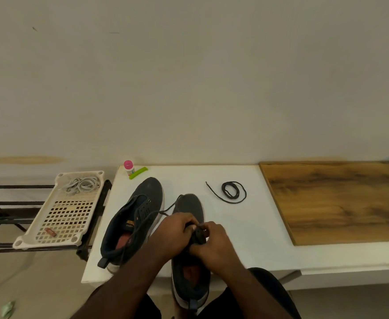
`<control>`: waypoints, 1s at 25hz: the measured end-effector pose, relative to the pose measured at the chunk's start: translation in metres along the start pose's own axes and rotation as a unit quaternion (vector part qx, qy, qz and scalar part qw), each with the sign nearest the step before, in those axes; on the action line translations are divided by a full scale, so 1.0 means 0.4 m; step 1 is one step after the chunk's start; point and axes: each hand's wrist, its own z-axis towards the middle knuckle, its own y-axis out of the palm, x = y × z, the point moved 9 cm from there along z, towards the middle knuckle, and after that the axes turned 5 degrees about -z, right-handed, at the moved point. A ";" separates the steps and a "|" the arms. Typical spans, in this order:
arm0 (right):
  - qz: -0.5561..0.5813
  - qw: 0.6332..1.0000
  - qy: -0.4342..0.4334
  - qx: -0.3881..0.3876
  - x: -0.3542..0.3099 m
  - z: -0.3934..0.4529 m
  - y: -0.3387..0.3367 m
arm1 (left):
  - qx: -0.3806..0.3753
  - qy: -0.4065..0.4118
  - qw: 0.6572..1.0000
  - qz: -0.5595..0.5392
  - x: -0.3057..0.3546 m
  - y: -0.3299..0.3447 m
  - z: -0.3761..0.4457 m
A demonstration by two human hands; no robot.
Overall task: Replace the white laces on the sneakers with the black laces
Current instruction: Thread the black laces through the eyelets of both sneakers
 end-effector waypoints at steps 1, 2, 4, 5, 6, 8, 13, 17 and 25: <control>-0.064 0.998 -0.017 0.014 -0.007 0.002 0.012 | 0.010 -0.008 1.000 -0.010 -0.011 0.002 -0.006; -0.112 0.993 -0.021 0.031 -0.008 0.005 0.016 | 0.025 -0.017 0.999 -0.019 -0.020 0.000 -0.012; -0.134 0.989 -0.001 0.056 0.000 0.007 0.013 | 0.056 -0.032 0.998 -0.029 -0.037 -0.007 -0.028; -0.120 0.990 0.007 0.067 0.006 0.007 0.007 | 0.070 -0.039 0.996 -0.035 -0.045 -0.009 -0.038; -0.107 0.992 0.014 0.073 0.015 0.006 0.004 | 0.086 -0.044 0.995 -0.036 -0.052 -0.011 -0.047; -0.077 0.994 0.020 0.077 0.028 0.005 -0.001 | 0.111 -0.050 0.992 -0.021 -0.068 -0.007 -0.062; -0.036 0.997 0.039 0.051 0.053 0.019 0.005 | 0.124 -0.044 0.991 0.006 -0.083 0.012 -0.070; -0.024 0.998 0.039 0.038 0.067 0.028 0.012 | 0.150 -0.052 0.987 -0.007 -0.081 0.021 -0.071; 0.113 0.990 0.088 -0.007 0.082 0.048 0.016 | 0.136 -0.066 0.988 -0.030 -0.107 0.048 -0.056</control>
